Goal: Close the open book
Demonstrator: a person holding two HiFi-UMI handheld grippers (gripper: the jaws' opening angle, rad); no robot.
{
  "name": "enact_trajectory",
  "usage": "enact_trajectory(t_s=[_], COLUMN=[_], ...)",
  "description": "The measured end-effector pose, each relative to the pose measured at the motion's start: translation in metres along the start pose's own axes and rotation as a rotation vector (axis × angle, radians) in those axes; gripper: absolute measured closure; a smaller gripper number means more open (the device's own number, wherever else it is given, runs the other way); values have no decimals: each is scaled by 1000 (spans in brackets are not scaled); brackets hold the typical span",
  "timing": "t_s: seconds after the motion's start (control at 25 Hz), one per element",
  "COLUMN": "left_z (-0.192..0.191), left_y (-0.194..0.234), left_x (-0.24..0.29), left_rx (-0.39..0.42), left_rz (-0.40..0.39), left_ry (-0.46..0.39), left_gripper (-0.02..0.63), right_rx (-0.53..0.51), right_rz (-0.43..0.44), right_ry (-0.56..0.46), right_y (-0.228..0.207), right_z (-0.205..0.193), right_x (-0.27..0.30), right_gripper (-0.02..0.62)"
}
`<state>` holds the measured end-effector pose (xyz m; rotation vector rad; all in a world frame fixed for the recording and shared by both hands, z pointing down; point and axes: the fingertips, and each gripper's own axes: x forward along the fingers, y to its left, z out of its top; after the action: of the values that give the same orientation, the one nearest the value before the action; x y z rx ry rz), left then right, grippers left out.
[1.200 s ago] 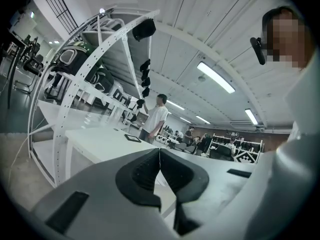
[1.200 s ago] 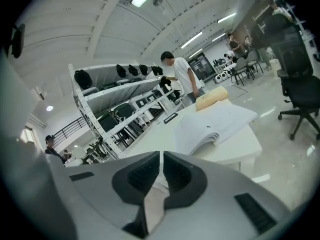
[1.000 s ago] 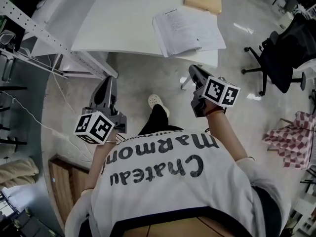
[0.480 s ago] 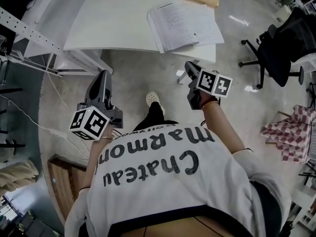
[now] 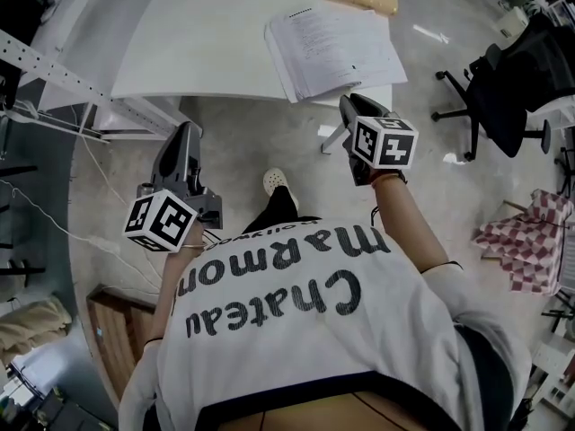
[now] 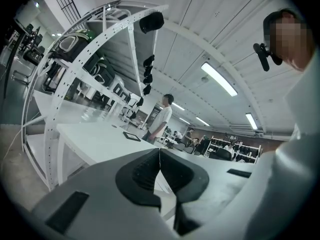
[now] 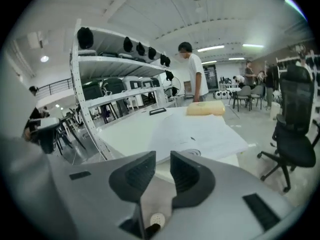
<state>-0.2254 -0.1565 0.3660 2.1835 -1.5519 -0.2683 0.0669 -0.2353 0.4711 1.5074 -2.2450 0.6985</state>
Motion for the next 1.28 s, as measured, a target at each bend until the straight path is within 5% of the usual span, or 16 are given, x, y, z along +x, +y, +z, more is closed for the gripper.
enact_trajectory(t_s=[0.08,0.36,0.76,1.28], left_z=[-1,-8,-6,-15], left_y=[1,17,24,30], left_x=[1,-1,-4,-9], left_rx=[-7,-24,-33,-35], left_rz=[-1,36,61,81], left_ry=[3,15,-8,14], left_gripper=[583,582,582,583], right_rx=[-80,-350,-1017,-1452], right_rz=[2,-23,-27,-100], right_ry=[20,125,301,381], right_y=[3,8,27,14], right_z=[3,-6,-15,-35], right_x=[4,18,40,71], right_gripper=[439,402,393,391])
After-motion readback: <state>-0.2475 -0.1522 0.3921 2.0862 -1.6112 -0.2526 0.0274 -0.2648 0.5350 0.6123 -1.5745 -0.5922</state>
